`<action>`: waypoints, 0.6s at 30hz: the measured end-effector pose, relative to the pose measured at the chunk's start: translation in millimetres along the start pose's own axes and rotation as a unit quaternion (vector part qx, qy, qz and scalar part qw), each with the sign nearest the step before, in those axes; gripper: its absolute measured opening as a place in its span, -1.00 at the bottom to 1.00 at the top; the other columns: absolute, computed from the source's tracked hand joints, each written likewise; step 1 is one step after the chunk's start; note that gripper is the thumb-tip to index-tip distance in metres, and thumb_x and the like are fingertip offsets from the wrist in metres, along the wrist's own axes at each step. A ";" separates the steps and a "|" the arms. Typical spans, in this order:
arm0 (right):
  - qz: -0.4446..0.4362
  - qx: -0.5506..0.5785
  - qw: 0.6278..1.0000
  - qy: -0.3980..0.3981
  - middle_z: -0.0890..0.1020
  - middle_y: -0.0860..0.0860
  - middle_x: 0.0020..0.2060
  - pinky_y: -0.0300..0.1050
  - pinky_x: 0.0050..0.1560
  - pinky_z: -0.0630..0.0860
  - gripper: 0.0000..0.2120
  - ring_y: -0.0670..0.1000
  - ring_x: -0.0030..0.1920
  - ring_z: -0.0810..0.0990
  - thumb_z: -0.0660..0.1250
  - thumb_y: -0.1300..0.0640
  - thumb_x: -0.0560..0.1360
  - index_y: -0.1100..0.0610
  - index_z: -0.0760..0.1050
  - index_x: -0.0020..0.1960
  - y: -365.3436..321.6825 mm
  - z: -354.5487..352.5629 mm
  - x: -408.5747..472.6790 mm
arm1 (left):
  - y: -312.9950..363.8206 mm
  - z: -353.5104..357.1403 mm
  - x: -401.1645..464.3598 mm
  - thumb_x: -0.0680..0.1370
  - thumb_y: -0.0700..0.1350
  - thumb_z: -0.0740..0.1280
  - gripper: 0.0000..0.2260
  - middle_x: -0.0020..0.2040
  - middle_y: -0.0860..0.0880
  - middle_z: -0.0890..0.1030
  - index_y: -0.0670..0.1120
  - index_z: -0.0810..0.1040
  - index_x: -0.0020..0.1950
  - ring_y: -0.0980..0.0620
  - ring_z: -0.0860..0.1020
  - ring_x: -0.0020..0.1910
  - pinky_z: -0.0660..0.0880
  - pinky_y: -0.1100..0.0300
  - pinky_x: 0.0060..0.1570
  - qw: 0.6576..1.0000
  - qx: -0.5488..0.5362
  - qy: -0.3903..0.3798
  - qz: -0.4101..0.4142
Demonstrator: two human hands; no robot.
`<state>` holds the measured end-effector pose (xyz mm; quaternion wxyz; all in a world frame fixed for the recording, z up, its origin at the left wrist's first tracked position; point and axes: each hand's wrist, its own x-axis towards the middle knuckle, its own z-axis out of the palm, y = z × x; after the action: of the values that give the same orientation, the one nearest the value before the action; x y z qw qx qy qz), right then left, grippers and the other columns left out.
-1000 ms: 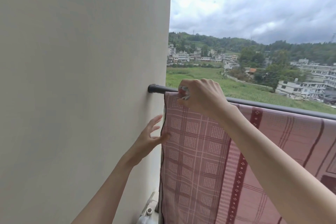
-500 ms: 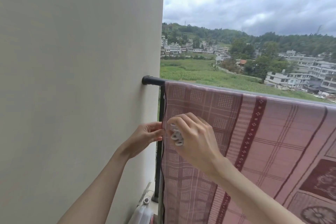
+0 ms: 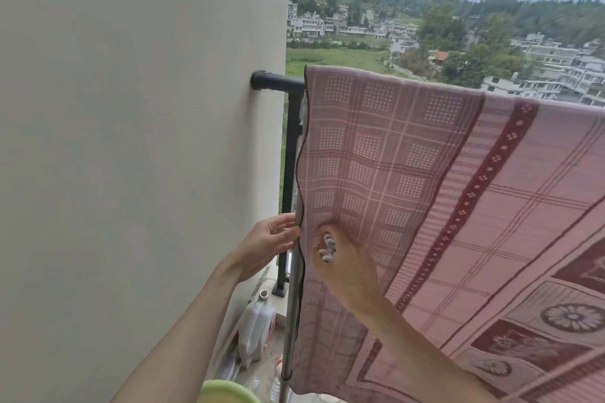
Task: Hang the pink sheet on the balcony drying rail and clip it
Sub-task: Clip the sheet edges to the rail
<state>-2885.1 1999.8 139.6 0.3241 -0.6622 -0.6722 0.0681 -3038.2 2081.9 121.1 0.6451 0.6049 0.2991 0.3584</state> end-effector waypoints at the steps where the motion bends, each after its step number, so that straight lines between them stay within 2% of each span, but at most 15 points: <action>1: 0.002 0.002 1.000 -0.009 0.61 -0.12 -0.04 -0.25 -0.15 0.45 -0.78 -0.09 -0.05 0.61 0.23 0.02 0.52 -0.03 0.38 0.16 2.2 5.5 -0.4 | -5.6 -2.0 -0.8 0.36 0.15 0.44 -0.43 0.24 -0.13 0.56 -0.13 0.50 0.27 -0.07 0.49 0.26 0.38 -0.02 0.29 1.000 -0.012 0.000 -0.010; 4: 0.007 -0.002 0.999 -0.032 0.64 -0.05 0.01 -0.17 -0.11 0.49 -0.70 -0.01 -0.02 0.64 0.24 -0.14 0.51 0.02 0.40 0.13 5.0 21.2 -0.9 | -19.1 -4.0 -3.9 0.56 -0.07 0.23 -0.69 0.24 -0.13 0.56 -0.16 0.50 0.26 -0.06 0.47 0.26 0.44 0.07 0.19 0.999 -0.007 0.012 -0.036; 7: -0.011 -0.041 0.999 0.008 0.65 0.01 -0.14 -0.11 -0.24 0.51 -0.62 0.08 -0.18 0.66 0.22 -0.23 0.49 0.07 0.45 0.07 7.3 34.7 0.8 | -22.6 0.3 -2.8 0.60 -0.18 0.18 -0.75 0.20 -0.18 0.58 -0.19 0.53 0.22 -0.10 0.51 0.23 0.45 0.00 0.22 0.998 0.022 0.044 -0.031; 10: -0.053 -0.065 0.991 0.106 0.61 -0.02 -0.41 -0.21 -0.51 0.37 -0.71 0.05 -0.50 0.59 0.19 -0.13 0.47 0.08 0.50 -0.16 9.5 46.2 3.3 | -23.4 5.1 0.4 0.57 -0.18 0.23 -0.78 0.10 -0.26 0.61 -0.26 0.56 0.12 -0.10 0.58 0.07 0.46 -0.04 0.21 0.992 0.064 0.105 -0.012; 11: -0.057 -0.066 0.988 0.129 0.58 -0.05 -0.48 -0.27 -0.54 0.30 -0.73 0.02 -0.56 0.56 0.18 -0.09 0.45 0.08 0.50 -0.22 8.9 47.2 3.6 | -25.4 6.3 0.9 0.57 -0.19 0.24 -0.79 0.05 -0.26 0.62 -0.27 0.56 0.10 -0.07 0.57 0.01 0.48 -0.04 0.20 0.989 0.078 0.127 -0.007; 14: -0.061 -0.037 0.988 0.138 0.56 -0.06 -0.52 -0.29 -0.53 0.26 -0.81 0.01 -0.58 0.53 0.21 0.01 0.41 0.09 0.51 -0.25 10.5 48.3 4.8 | -32.1 10.9 0.7 0.58 -0.19 0.23 -0.83 -0.07 -0.20 0.60 -0.24 0.57 0.02 -0.02 0.53 -0.07 0.50 -0.01 0.13 0.977 0.106 0.185 0.004; 18: -0.089 -0.009 0.986 0.142 0.57 -0.07 -0.49 -0.27 -0.54 0.34 -0.93 -0.03 -0.54 0.54 0.30 0.10 0.32 0.09 0.51 -0.25 9.0 54.9 3.0 | -32.8 17.1 -8.2 0.61 -0.18 0.17 -0.83 -0.12 -0.09 0.57 -0.14 0.53 -0.08 0.09 0.53 -0.12 0.53 0.23 0.05 0.973 0.098 0.206 0.017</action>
<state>-2906.1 2022.2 93.1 0.4146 -0.6056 -0.6764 -0.0618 -3025.5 2065.0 89.6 0.5008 0.5834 0.4488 0.4554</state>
